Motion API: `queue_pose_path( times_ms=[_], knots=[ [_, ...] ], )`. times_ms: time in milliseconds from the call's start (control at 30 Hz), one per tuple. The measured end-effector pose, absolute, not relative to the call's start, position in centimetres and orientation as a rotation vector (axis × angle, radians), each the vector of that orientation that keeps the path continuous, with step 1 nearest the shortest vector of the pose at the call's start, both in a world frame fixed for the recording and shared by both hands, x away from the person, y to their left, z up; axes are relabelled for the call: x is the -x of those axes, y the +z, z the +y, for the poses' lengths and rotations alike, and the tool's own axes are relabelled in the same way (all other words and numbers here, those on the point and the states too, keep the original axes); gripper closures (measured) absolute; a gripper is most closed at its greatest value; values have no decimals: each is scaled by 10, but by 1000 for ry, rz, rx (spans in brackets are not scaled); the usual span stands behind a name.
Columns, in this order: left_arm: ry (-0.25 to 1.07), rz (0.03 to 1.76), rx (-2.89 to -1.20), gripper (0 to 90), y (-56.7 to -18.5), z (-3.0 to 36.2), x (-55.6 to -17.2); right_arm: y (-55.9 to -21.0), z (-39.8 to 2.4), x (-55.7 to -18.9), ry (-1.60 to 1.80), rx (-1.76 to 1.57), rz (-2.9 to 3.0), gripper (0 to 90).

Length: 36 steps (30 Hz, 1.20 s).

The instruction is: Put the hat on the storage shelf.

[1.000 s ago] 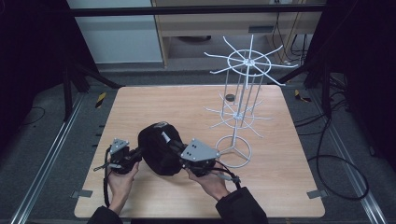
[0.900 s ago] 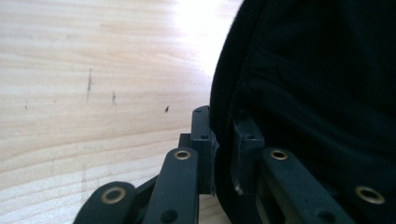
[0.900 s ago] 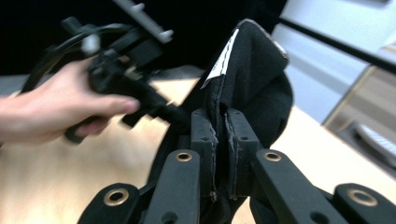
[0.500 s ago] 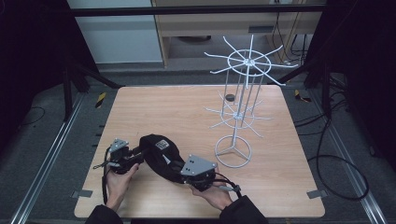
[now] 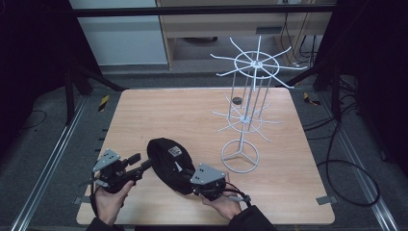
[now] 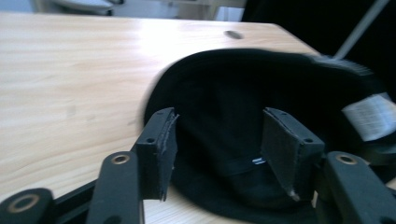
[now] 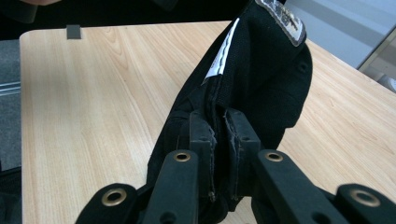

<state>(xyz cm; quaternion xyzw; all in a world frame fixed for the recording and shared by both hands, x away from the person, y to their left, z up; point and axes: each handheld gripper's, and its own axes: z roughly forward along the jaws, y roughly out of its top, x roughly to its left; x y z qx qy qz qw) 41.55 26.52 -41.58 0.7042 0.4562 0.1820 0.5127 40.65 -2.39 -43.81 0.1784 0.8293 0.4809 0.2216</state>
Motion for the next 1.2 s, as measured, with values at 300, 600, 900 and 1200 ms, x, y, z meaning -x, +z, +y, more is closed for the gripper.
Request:
queue_pose_path(
  times_ms=[300, 600, 900, 1200],
  knots=[
    [424, 1025, -1718, 350, -403, 231, -414, -440, -21, -404, 1334, -484, 2305, 820],
    [346, 1066, -1717, 228, -402, 210, -419, -442, -16, -402, 1329, -472, 2302, 819],
    [328, 1092, -1734, 246, -406, 194, -421, -444, -14, -399, 1359, -436, 2316, 820],
    [230, 1055, -1716, 620, -407, 195, -423, -444, -15, -400, 1392, -449, 2338, 768]
  ],
)
